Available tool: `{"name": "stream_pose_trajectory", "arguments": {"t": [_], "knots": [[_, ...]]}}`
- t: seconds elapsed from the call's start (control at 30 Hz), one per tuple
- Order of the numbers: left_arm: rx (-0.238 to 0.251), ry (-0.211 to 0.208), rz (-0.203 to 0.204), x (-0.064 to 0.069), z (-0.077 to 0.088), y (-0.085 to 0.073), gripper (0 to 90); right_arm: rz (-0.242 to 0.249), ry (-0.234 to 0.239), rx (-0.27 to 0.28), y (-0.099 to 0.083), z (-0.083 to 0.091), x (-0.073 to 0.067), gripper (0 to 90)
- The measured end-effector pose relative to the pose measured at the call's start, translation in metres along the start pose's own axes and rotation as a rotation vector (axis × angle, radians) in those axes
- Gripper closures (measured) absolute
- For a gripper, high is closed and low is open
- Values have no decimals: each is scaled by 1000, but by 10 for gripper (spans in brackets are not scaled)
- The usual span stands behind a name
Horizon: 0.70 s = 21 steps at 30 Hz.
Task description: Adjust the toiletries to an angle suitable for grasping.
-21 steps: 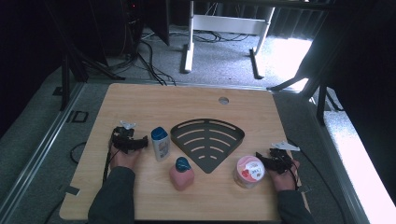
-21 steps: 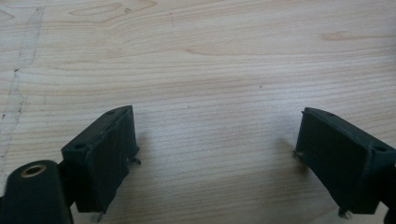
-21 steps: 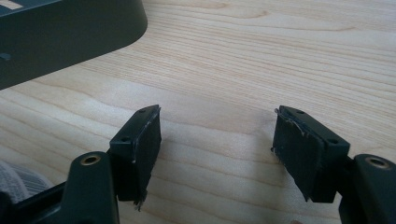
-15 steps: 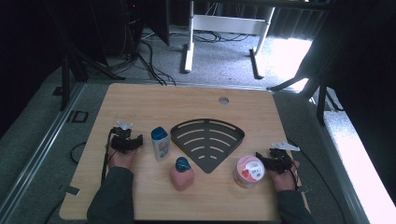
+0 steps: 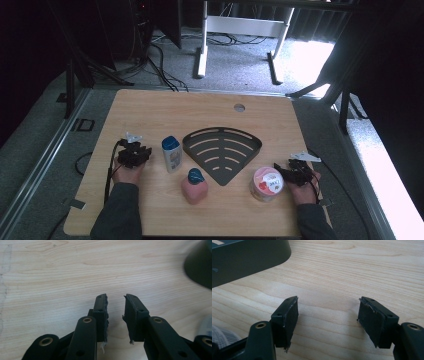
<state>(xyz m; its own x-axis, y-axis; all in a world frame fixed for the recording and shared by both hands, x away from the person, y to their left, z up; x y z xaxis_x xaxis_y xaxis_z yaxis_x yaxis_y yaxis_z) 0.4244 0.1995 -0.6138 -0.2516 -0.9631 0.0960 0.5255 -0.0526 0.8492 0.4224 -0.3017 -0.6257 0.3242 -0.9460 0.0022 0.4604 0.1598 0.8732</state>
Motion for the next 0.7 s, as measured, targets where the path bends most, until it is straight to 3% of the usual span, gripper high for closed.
{"name": "stream_pose_trajectory", "arguments": {"t": [0.23,0.3,0.37,0.63,0.7], "knots": [[-14,-38,-38,13,13,-3,664,1,2,-1,0,0,0,321],[-6,-87,3,20,19,-3,659,1,2,-1,0,0,0,321],[-4,-95,3,22,21,-3,656,1,3,-1,0,0,0,321],[15,-130,-32,33,33,-9,634,5,7,-1,0,0,0,320],[16,-131,-61,37,37,-13,646,5,7,-1,0,0,0,320]]}}
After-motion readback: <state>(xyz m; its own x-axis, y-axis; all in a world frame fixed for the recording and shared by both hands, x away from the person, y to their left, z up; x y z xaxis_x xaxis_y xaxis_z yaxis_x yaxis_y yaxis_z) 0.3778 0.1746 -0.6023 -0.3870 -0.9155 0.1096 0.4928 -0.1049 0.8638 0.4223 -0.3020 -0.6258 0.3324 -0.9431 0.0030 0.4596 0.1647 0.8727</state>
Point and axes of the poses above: each handheld gripper's, and its own axes: z roughly backward along the jaws, y roughly out of its top, x roughly to its right, the point moved 10 cm from there along -z, roughly forward along the jaws, and after that the axes turned 13 degrees about x, right-handed, at the moved point
